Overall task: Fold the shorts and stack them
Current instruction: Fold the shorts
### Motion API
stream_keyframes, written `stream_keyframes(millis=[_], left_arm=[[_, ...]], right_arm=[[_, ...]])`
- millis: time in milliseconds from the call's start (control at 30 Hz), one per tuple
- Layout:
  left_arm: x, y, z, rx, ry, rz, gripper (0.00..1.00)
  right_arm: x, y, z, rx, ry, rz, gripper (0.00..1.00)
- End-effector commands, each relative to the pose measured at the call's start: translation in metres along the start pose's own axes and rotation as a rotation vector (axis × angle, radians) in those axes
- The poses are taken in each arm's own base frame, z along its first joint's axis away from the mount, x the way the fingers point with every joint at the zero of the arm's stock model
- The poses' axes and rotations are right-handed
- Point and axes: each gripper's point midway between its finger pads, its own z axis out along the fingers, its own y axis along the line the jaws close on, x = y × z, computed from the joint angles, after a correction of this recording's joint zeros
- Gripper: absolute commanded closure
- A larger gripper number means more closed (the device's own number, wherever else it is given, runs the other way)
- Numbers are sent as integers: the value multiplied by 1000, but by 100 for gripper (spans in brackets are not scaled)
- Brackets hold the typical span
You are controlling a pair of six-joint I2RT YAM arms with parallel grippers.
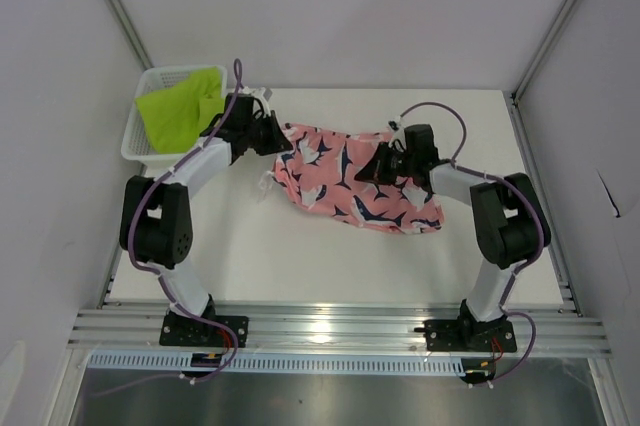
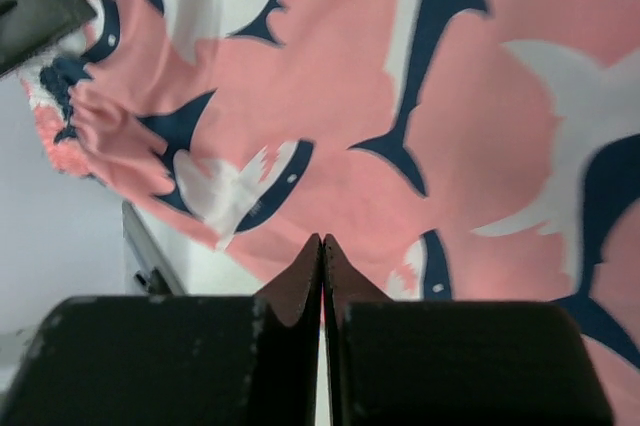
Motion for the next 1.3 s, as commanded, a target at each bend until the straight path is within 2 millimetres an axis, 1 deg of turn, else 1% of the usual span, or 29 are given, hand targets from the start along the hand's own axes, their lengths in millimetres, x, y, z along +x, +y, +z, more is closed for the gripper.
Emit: stream_keyframes(millis=[0,33,67,100,133,200,233,300,433,533,567,600,667,700,733,767,833,867,900,967,1000,1033,1067,1100,1133,1167,1200,1233,1267], left_arm=[[-14,-5,-2,19,-3,78,100],[-14,-6,-1,25,3,90,100],[-15,-6,0,28,7,93,100],[-18,-7,2,29,8,99,100],[-23,-10,1,36,3,118,99],[-23,-9,2,29,21,136,99],[-32,-11,1,25,9,151,98],[-30,-4,1,-14,25,154,97],[-34,1,2,-50,37,155,96],[-37,0,2,-59,50,158,96],[-36,2,4,-67,58,162,96],[-39,0,3,-75,60,172,96],[-36,0,4,-97,73,185,96],[-40,-3,2,-95,67,200,96],[-37,-2,2,-104,79,204,96],[-38,-3,1,-109,78,210,96],[-38,-6,-2,-123,84,213,96],[-38,-8,-2,-121,85,218,96],[-39,-14,-5,-115,77,229,96],[-39,-17,-9,-136,72,245,96],[-37,-22,-11,-140,69,256,95],[-36,-22,-12,-160,67,261,95],[-31,-29,-14,-160,80,273,95],[-29,-32,-16,-166,80,281,95],[-29,-33,-20,-189,68,294,95],[-22,-40,-22,-193,78,317,95],[-21,-43,-23,-197,77,329,95],[-20,-47,-28,-203,75,338,94],[-18,-53,-30,-213,73,354,94]], right_arm=[[33,32,-2,-45,246,44,100],[26,36,3,-42,257,43,100],[36,32,3,-11,319,78,100],[37,34,7,-19,351,93,100],[34,31,18,-33,390,111,100],[43,36,21,-73,475,160,100],[44,34,24,-76,486,176,100],[47,30,30,-81,510,202,100],[56,23,38,-71,562,214,100],[60,16,47,-69,607,225,99],[66,15,47,-62,639,249,99],[66,11,55,-68,657,250,99],[73,10,59,-65,697,250,100],[75,5,67,-60,707,249,100],[78,4,70,-58,718,243,100],[84,7,72,-69,741,250,100],[94,0,80,-61,767,282,100],[98,1,84,-86,770,283,99],[105,4,87,-91,786,319,99],[123,-1,92,-115,809,358,100],[132,0,94,-98,825,394,100],[137,0,96,-79,820,401,100],[149,-6,99,-80,802,394,100],[163,1,102,-76,808,396,100],[170,7,103,-63,814,443,100],[188,17,105,-84,833,419,100],[187,18,106,-83,823,434,100],[198,28,109,-66,835,452,100],[200,34,112,-76,817,439,100]])
